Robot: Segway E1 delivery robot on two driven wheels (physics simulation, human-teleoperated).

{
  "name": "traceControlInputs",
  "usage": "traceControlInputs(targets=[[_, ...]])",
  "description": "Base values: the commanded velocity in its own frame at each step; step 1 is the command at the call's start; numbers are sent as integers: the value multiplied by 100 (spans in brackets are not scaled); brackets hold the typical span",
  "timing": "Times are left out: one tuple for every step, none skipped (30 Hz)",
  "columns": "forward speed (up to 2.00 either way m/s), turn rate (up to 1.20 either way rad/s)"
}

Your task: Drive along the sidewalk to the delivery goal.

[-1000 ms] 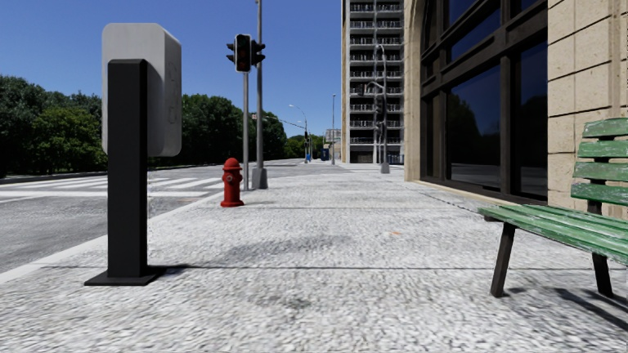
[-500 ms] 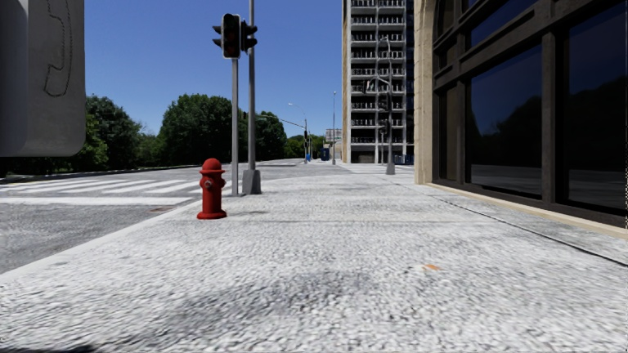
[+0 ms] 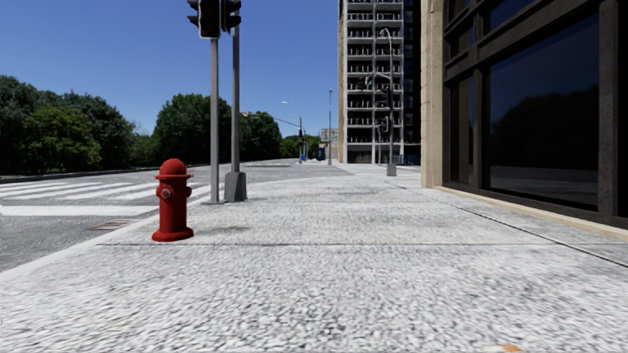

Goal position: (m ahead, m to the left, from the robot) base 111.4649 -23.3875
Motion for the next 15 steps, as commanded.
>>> traceControlInputs(targets=[[200, -32], [200, -32], [200, -32], [200, -32], [200, -32], [200, -32], [200, -32], [200, -32], [200, -32], [200, -32], [200, -32], [200, -32], [200, -32], [200, -32], [200, -32]])
